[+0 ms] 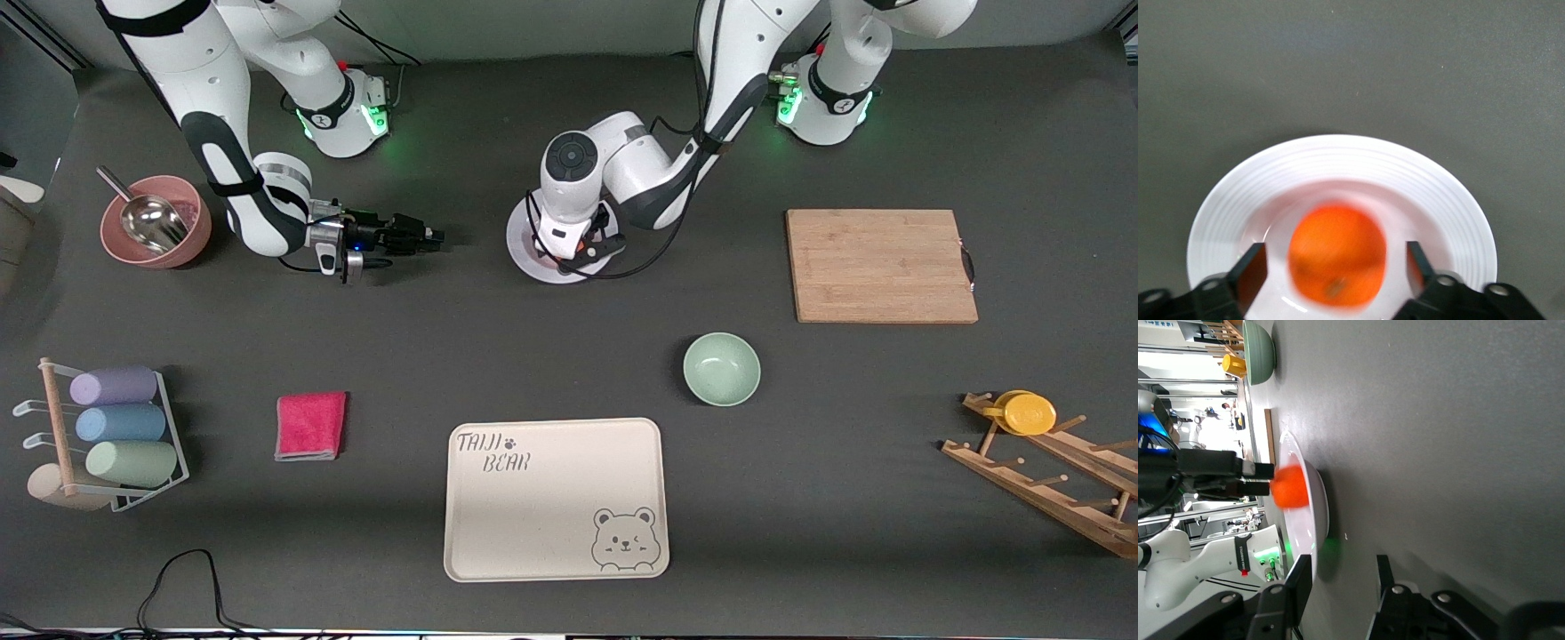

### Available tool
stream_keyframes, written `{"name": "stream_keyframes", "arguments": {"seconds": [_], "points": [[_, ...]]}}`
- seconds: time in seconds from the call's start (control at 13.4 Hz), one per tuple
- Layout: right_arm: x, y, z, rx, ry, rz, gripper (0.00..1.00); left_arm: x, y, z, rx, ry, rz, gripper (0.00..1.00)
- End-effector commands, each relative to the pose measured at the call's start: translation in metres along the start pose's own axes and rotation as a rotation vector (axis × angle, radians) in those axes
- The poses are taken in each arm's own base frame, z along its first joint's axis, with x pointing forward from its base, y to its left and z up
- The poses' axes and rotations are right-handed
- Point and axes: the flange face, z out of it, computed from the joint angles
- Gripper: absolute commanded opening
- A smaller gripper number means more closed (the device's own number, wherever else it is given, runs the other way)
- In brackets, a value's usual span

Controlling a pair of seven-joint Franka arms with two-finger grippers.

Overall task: Place orange and plate with both arms
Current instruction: 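Lower the orange onto the plate while the right gripper holds the rim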

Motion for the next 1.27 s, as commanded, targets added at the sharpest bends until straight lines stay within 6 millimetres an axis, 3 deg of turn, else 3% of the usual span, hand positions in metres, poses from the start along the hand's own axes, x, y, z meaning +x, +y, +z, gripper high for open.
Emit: {"name": "stream_keyframes", "arguments": {"seconds": [0.0, 0.22, 0.37, 0.45, 0.82, 1.2], "points": [[0.0, 0.007, 0.006, -0.002, 0.013, -0.021, 0.46, -0.002, 0.0, -0.002, -0.008, 0.021, -0.013, 1.0], [-0.001, 0.007, 0.005, -0.002, 0.013, -0.021, 0.46, 0.004, -0.001, -0.01, -0.005, 0.026, -0.018, 1.0], [-0.001, 0.008, 0.006, -0.001, 0.013, -0.019, 0.46, 0.012, -0.002, -0.027, 0.011, 0.036, -0.02, 1.0], [-0.001, 0.007, 0.006, 0.001, 0.013, -0.021, 0.46, 0.028, -0.007, -0.042, 0.025, 0.052, -0.029, 1.0], [-0.003, 0.011, 0.009, 0.002, 0.02, -0.013, 0.46, 0.136, -0.057, -0.154, 0.08, 0.088, 0.13, 1.0], [-0.013, 0.011, 0.042, 0.02, 0.048, -0.012, 0.46, 0.266, -0.138, -0.266, 0.078, 0.033, 0.227, 1.0]]}}
